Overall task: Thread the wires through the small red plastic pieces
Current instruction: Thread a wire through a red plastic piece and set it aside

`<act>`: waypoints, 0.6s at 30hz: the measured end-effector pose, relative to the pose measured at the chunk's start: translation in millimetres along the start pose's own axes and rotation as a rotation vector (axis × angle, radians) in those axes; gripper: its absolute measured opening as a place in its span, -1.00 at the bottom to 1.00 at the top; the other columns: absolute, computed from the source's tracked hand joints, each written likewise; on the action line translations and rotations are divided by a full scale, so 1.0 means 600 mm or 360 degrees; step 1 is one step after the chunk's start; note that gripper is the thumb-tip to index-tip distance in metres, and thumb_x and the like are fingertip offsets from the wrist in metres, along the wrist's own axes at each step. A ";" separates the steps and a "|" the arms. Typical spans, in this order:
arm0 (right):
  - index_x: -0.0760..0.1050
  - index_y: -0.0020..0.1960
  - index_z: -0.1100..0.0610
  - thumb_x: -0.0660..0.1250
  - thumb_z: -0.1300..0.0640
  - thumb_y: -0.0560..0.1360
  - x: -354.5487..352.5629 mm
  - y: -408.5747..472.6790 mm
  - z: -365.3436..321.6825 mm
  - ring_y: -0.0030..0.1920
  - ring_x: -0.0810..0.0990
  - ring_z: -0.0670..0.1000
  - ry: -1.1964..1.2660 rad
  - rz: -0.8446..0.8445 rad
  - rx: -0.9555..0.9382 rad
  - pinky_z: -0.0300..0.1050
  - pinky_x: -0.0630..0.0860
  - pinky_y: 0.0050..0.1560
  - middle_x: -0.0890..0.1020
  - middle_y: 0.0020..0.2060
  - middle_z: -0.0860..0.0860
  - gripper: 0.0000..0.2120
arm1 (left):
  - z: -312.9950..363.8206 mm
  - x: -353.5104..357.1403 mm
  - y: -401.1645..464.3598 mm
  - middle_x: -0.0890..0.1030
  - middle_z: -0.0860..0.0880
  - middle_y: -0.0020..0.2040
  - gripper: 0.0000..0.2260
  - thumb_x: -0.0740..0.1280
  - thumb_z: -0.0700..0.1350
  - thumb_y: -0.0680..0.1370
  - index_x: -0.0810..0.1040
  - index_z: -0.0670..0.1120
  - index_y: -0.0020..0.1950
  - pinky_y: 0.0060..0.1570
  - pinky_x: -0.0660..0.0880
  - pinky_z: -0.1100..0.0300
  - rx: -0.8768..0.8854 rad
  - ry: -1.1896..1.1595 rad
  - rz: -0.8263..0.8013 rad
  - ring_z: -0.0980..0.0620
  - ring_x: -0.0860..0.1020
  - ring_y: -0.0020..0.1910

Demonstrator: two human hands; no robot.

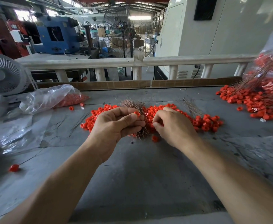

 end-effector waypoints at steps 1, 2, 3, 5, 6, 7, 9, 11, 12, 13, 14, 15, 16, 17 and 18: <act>0.57 -0.09 -0.02 0.40 0.05 0.58 -0.001 0.000 0.001 -0.07 0.54 -0.06 0.0020 0.0003 0.0008 -0.09 0.47 -0.13 0.55 -0.09 -0.13 -0.92 | 0.000 0.001 0.000 0.71 -0.28 -0.02 -0.79 0.45 -0.21 0.43 0.64 -0.23 0.04 -0.06 0.67 0.14 0.0002 -0.0001 -0.0001 -0.19 0.72 -0.01; 0.58 -0.08 -0.01 0.40 0.06 0.58 -0.002 0.001 0.003 -0.06 0.55 -0.05 0.0056 0.0012 0.0033 -0.09 0.46 -0.11 0.57 -0.10 -0.13 -0.93 | 0.000 0.001 0.000 0.71 -0.28 -0.02 -0.79 0.45 -0.21 0.42 0.64 -0.23 0.03 -0.07 0.67 0.14 0.0005 -0.0002 -0.0005 -0.19 0.72 -0.01; 0.58 -0.08 0.00 0.39 0.06 0.59 -0.005 0.001 0.007 -0.06 0.56 -0.03 0.0098 0.0028 0.0074 -0.09 0.44 -0.10 0.59 -0.12 -0.12 -0.93 | 0.001 0.001 0.000 0.71 -0.28 -0.02 -0.79 0.45 -0.21 0.42 0.64 -0.23 0.03 -0.07 0.67 0.15 0.0007 -0.0003 -0.0008 -0.19 0.72 -0.01; 0.58 -0.08 0.00 0.39 0.08 0.59 -0.011 0.002 0.014 -0.10 0.60 -0.02 0.0193 0.0068 0.0159 -0.09 0.45 -0.12 0.64 -0.18 -0.11 -0.93 | 0.001 0.001 0.000 0.71 -0.29 -0.03 -0.80 0.45 -0.21 0.42 0.64 -0.23 0.03 -0.06 0.67 0.14 0.0008 -0.0004 -0.0008 -0.19 0.72 -0.02; 0.58 -0.08 0.00 0.39 0.10 0.59 -0.014 0.002 0.017 -0.14 0.62 -0.04 0.0297 0.0085 0.0193 -0.09 0.49 -0.13 0.66 -0.21 -0.11 -0.93 | 0.001 0.001 0.000 0.71 -0.29 -0.03 -0.79 0.45 -0.22 0.42 0.64 -0.24 0.03 -0.06 0.67 0.15 0.0007 -0.0004 -0.0007 -0.19 0.72 -0.02; 0.58 -0.08 0.00 0.39 0.12 0.59 -0.016 0.001 0.019 -0.19 0.63 -0.07 0.0473 0.0099 0.0232 -0.11 0.52 -0.15 0.67 -0.23 -0.10 -0.92 | 0.001 0.001 0.000 0.71 -0.29 -0.03 -0.79 0.45 -0.22 0.43 0.64 -0.24 0.04 -0.06 0.67 0.15 0.0003 -0.0004 -0.0006 -0.18 0.72 -0.02; 0.60 -0.08 0.00 0.39 0.19 0.59 -0.018 -0.003 0.018 -0.30 0.62 -0.13 0.0945 0.0095 0.0317 -0.20 0.53 -0.28 0.68 -0.25 -0.06 -0.88 | 0.000 0.002 0.001 0.71 -0.29 -0.02 -0.78 0.45 -0.22 0.43 0.64 -0.25 0.05 -0.07 0.67 0.15 -0.0007 -0.0004 -0.0004 -0.18 0.72 -0.02; 0.63 -0.08 0.01 0.37 0.26 0.58 -0.019 -0.006 0.010 -0.35 0.59 -0.13 0.1330 0.0062 0.0363 -0.21 0.49 -0.43 0.69 -0.27 -0.03 -0.83 | -0.001 0.003 0.001 0.71 -0.29 -0.03 -0.78 0.45 -0.22 0.42 0.64 -0.25 0.05 -0.09 0.66 0.16 -0.0013 -0.0005 -0.0002 -0.18 0.72 -0.02; 0.64 -0.08 0.02 0.37 0.27 0.58 -0.020 -0.006 0.006 -0.36 0.58 -0.12 0.1458 0.0051 0.0363 -0.21 0.47 -0.46 0.69 -0.27 -0.02 -0.82 | -0.001 0.003 0.001 0.71 -0.29 -0.03 -0.78 0.45 -0.22 0.42 0.64 -0.25 0.05 -0.09 0.66 0.16 -0.0013 -0.0003 -0.0002 -0.18 0.73 -0.03; 0.65 -0.08 0.03 0.37 0.28 0.57 -0.021 -0.007 0.002 -0.35 0.58 -0.11 0.1540 0.0046 0.0356 -0.20 0.46 -0.47 0.69 -0.28 -0.01 -0.81 | -0.001 0.003 0.001 0.71 -0.29 -0.03 -0.77 0.45 -0.22 0.42 0.64 -0.25 0.05 -0.10 0.66 0.17 -0.0012 0.0000 -0.0002 -0.18 0.73 -0.03; 0.66 -0.08 0.03 0.37 0.29 0.57 -0.022 -0.007 0.001 -0.35 0.57 -0.10 0.1562 0.0051 0.0352 -0.20 0.46 -0.47 0.68 -0.28 0.01 -0.81 | -0.002 0.002 0.001 0.72 -0.28 -0.03 -0.77 0.45 -0.22 0.42 0.64 -0.25 0.05 -0.09 0.66 0.16 -0.0012 0.0002 -0.0004 -0.18 0.73 -0.03; 0.67 -0.08 0.02 0.37 0.28 0.57 -0.022 -0.007 0.003 -0.36 0.57 -0.10 0.1494 0.0067 0.0358 -0.18 0.47 -0.46 0.68 -0.29 0.03 -0.81 | -0.001 0.002 0.001 0.72 -0.28 -0.02 -0.77 0.45 -0.22 0.42 0.63 -0.25 0.06 -0.09 0.66 0.16 -0.0013 0.0004 -0.0007 -0.18 0.72 -0.02; 0.66 -0.09 0.01 0.37 0.27 0.57 -0.020 -0.008 0.008 -0.36 0.58 -0.10 0.1336 0.0080 0.0372 -0.17 0.47 -0.45 0.67 -0.30 0.04 -0.81 | -0.002 0.002 0.001 0.71 -0.28 -0.02 -0.76 0.45 -0.22 0.43 0.63 -0.25 0.06 -0.08 0.67 0.16 -0.0016 0.0005 -0.0008 -0.18 0.72 -0.02; 0.66 -0.10 -0.01 0.37 0.25 0.57 -0.017 -0.009 0.012 -0.36 0.58 -0.10 0.1149 0.0065 0.0394 -0.18 0.48 -0.43 0.65 -0.32 0.01 -0.81 | -0.002 0.001 0.000 0.71 -0.28 -0.02 -0.77 0.45 -0.22 0.43 0.63 -0.25 0.07 -0.07 0.67 0.15 -0.0016 0.0007 -0.0009 -0.18 0.72 -0.02; 0.65 -0.11 -0.02 0.37 0.24 0.58 -0.012 -0.011 0.017 -0.38 0.58 -0.12 0.1010 0.0028 0.0427 -0.21 0.47 -0.43 0.64 -0.33 -0.03 -0.81 | -0.001 0.001 0.000 0.71 -0.28 -0.01 -0.77 0.45 -0.22 0.43 0.63 -0.25 0.07 -0.07 0.67 0.15 -0.0018 0.0008 -0.0010 -0.18 0.72 -0.01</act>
Point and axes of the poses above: each hand's wrist, its own y-axis towards the middle knuckle, its own x-axis out of the palm, z = x × y, the point moved 5 cm from there along y, towards the middle knuckle
